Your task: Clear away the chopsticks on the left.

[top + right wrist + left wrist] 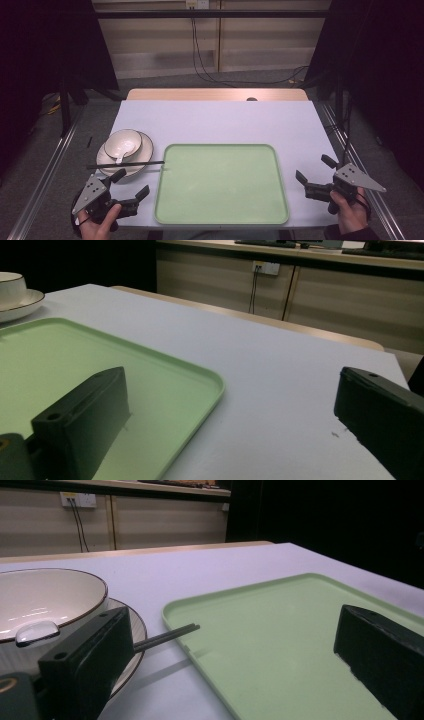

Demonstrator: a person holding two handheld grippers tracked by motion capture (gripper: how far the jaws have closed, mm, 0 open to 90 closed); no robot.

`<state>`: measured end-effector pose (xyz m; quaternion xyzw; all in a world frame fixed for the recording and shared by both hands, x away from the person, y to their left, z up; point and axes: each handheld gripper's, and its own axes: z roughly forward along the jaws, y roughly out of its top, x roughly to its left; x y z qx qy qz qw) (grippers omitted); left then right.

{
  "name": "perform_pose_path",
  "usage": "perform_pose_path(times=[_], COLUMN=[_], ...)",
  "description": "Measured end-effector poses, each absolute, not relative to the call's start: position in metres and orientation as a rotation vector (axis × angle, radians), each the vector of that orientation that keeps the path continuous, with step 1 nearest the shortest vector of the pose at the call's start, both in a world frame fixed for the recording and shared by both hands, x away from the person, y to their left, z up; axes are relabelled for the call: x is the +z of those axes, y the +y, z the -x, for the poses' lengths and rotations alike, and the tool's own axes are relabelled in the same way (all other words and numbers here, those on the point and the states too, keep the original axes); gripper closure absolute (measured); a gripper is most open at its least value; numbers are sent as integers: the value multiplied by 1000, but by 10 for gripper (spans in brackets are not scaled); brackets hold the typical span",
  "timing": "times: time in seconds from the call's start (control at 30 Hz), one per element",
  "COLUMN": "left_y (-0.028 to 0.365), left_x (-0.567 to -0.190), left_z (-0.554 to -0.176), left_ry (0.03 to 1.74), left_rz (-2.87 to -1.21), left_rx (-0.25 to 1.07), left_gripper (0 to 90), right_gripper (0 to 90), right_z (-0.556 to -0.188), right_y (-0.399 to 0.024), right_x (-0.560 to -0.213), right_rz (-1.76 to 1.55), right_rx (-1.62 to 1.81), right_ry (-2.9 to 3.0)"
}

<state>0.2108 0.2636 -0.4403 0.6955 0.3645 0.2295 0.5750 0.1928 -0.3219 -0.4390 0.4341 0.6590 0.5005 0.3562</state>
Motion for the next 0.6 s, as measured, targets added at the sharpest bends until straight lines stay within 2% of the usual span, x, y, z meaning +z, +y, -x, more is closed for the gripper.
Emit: perform_pose_path(times=[0.3,0.6], left_y=[261,271], left_x=[-438,-433], left_z=[-212,-215], left_ry=[832,878], left_rz=[-1656,-1659], left_rx=[531,590], left_gripper=[16,37], right_gripper=[12,13], right_z=[-195,-194], right_y=[-321,-321], right_x=[-440,-440], right_rz=[-1119,-1115], right_rx=[1307,1311], right_ry=[1710,1716])
